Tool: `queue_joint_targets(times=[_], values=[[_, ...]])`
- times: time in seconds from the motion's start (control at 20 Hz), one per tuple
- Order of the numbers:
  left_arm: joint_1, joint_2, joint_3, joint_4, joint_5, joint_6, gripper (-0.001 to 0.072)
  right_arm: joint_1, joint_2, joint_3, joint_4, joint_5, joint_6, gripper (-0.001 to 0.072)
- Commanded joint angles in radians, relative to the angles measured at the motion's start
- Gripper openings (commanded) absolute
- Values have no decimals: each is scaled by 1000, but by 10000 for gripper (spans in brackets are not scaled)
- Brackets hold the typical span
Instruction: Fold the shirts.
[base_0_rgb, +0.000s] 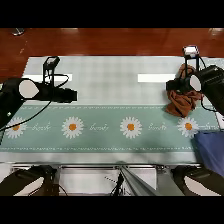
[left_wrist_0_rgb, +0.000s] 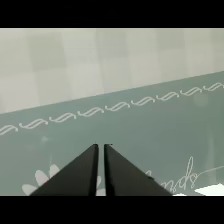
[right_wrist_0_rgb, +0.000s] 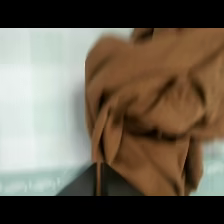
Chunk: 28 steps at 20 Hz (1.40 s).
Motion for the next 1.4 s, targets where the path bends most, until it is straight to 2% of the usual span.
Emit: queue_joint_targets(times=[0.0,0.1,0.2,0.35,0.55,0.7,0.75,0.85,1.0,1.1,1.2,1.35], values=[[1,-34,0,13,121,1,703,-81,-22,0,-102,-243,92,638],[1,-48,0,29,149,1,702,-179,-66,0,-86,-282,135,630],[1,-52,0,35,159,1,702,-274,-125,17,-11,-293,129,628],[1,-58,0,35,158,0,701,-363,-231,41,189,-293,15,626],[1,-63,0,34,155,0,701,-408,-356,42,303,-266,-19,622],[1,-63,0,34,113,0,701,-399,-402,42,362,-233,-90,608],[2,-63,1,35,79,1,701,-400,-406,42,397,-217,-117,491],[27,-61,13,51,-16,19,699,-401,-399,53,453,-175,-166,29],[156,-39,67,72,-207,18,699,-400,-340,180,461,-79,-249,27],[253,26,73,67,-291,18,699,-400,-257,301,479,-69,-275,27],[302,130,46,34,-322,19,699,-400,-161,423,542,-79,-330,27],[295,341,-62,-88,-298,19,699,-400,-8,537,675,-100,-434,26]])
